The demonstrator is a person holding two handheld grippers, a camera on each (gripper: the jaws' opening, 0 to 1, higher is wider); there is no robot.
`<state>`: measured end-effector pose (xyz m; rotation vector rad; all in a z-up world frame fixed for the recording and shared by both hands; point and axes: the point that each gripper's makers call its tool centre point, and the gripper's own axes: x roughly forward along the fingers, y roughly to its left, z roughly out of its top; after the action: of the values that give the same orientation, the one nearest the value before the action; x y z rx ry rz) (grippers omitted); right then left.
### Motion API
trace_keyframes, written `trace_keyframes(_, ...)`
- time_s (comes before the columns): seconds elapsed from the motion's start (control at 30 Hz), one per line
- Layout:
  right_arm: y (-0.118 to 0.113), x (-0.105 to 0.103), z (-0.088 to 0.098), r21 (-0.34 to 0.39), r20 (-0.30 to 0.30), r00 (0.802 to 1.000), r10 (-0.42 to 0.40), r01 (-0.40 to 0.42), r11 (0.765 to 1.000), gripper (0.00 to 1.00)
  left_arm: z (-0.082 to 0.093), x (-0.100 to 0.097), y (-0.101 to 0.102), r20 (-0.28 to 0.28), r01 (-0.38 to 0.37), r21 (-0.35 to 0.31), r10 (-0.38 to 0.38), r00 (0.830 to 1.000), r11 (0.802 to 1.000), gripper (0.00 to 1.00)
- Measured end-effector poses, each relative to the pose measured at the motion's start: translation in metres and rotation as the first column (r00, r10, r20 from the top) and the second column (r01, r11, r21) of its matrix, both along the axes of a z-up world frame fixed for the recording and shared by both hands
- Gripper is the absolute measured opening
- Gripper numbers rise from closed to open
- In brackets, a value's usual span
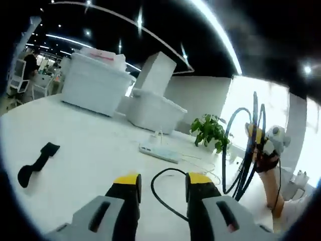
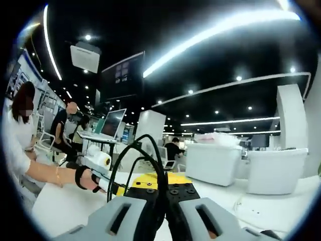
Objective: Coil the Type-C to USB data cable on the desktop and secure it with Velcro straps.
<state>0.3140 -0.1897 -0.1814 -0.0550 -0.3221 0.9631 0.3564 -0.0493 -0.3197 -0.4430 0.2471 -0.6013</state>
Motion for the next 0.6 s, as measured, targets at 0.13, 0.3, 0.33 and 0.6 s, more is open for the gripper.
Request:
trace_keyframes(0.13,-0.001,-0.004,0.008,0.021,0.007,1.0,0.012,-0.012,1.0,0.02,-0.016,-0.001,0.0,-0.1,0.004,0.0,-0.004,0.995,1.0,0.39)
trace_keyframes(0.3,-0.001,-0.007,0.015,0.035,0.017,1.0,0.017,-0.017,0.999,0.02,-0.035,-0.006,0.0,-0.228,0.017,0.013,-0.014,0.974,1.0,0.39)
trace_keyframes(0.33,-0.001,-0.007,0.016,0.038,0.018,1.0,0.018,-0.018,0.999,0.02,-0.037,-0.006,-0.001,-0.245,0.021,0.003,-0.019,0.969,1.0,0.39)
trace_keyframes(0.6,0.003,-0.013,0.022,0.082,-0.005,0.998,0.059,-0.059,0.995,0.02,-0.041,-0.012,-0.018,-0.246,0.07,-0.012,-0.07,0.967,0.998,0.24)
